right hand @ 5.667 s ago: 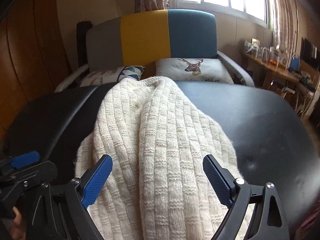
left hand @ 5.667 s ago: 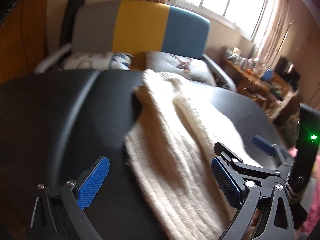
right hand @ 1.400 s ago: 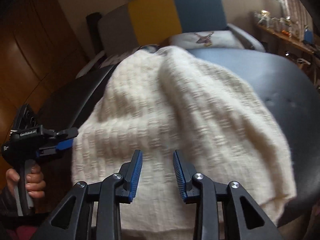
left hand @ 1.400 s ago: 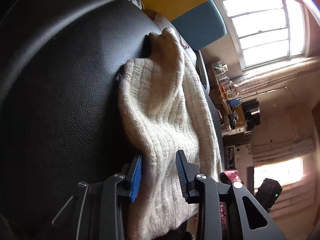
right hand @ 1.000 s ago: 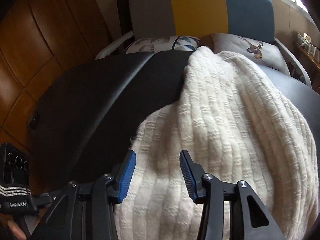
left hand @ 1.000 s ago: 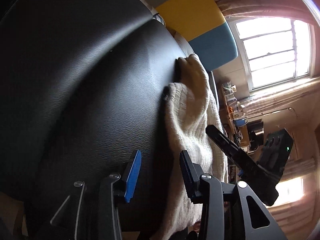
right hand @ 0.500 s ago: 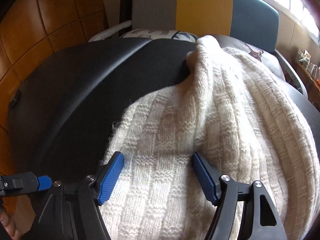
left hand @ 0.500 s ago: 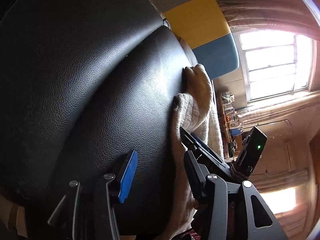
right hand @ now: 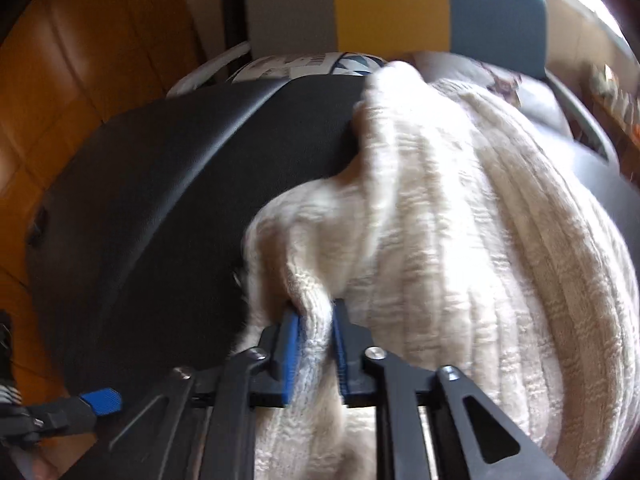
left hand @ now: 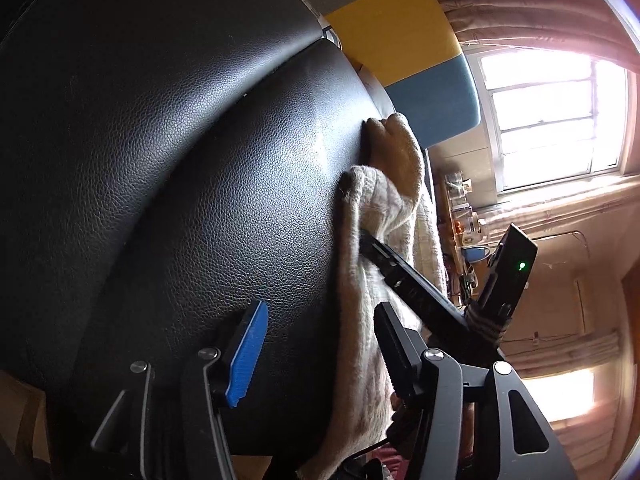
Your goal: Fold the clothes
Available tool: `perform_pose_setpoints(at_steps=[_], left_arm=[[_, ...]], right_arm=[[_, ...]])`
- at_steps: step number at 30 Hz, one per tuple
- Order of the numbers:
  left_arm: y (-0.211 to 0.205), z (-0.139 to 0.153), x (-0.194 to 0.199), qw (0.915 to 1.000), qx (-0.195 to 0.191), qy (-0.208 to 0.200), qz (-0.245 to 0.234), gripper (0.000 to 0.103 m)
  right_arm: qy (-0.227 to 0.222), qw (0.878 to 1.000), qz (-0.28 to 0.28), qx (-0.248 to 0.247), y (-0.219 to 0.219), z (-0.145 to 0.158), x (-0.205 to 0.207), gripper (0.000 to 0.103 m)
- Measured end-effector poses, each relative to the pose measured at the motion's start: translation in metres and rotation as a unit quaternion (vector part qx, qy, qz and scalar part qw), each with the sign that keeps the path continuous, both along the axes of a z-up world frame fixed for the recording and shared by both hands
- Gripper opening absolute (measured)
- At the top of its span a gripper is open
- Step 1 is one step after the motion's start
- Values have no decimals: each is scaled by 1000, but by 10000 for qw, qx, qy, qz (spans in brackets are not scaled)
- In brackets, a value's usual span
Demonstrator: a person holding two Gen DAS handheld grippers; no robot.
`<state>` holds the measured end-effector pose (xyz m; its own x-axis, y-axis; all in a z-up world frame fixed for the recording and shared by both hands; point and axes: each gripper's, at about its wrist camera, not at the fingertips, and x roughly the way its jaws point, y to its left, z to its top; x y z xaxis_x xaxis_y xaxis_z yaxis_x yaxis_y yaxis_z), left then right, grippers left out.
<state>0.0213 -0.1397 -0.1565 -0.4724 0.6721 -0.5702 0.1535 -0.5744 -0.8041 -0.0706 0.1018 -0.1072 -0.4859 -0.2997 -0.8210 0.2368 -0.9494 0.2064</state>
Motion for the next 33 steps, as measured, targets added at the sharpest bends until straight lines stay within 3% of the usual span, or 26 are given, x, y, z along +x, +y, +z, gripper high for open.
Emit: perform_pose_setpoints(at_steps=[4, 8, 12, 16, 18, 21, 23, 26, 28, 32, 33], left_arm=[[5, 5, -1, 9998, -179, 87, -91, 59], [13, 10, -4, 9990, -322, 232, -197, 61], [30, 19, -18, 9978, -394, 408, -357, 61], [59, 33, -40, 9926, -674, 775, -647, 62], [74, 34, -51, 9901, -884, 803, -739, 62], [74, 24, -57, 9948, -652, 480, -620, 61], [68, 17, -56, 9974, -491, 308, -422, 61], [58, 13, -53, 9984, -438, 190, -290, 61], [62, 7, -62, 9981, -364, -13, -499, 64], [80, 5, -75, 9972, -349, 63, -653, 63], [88, 7, -76, 9963, -433, 127, -737, 48]], right_arm=[[405, 9925, -875, -752, 74, 35, 6, 13], [814, 9810, -1615, -701, 135, 58, 18, 6], [387, 9679, -2360, -772, 194, 36, 5, 7], [23, 9541, -2570, -1537, 217, 12, 34, 12], [215, 9617, -2234, -1577, 198, 20, 42, 23], [528, 9806, -1375, -1296, 154, 36, 54, 28], [636, 9925, -767, -709, 116, 37, 60, 31], [426, 9987, -209, 169, 74, 19, 64, 31], [221, 9995, -169, 164, 68, 7, 68, 31], [-36, 9990, -454, 14, 79, -7, 70, 31], [-59, 9986, -528, -88, 85, -8, 71, 31]])
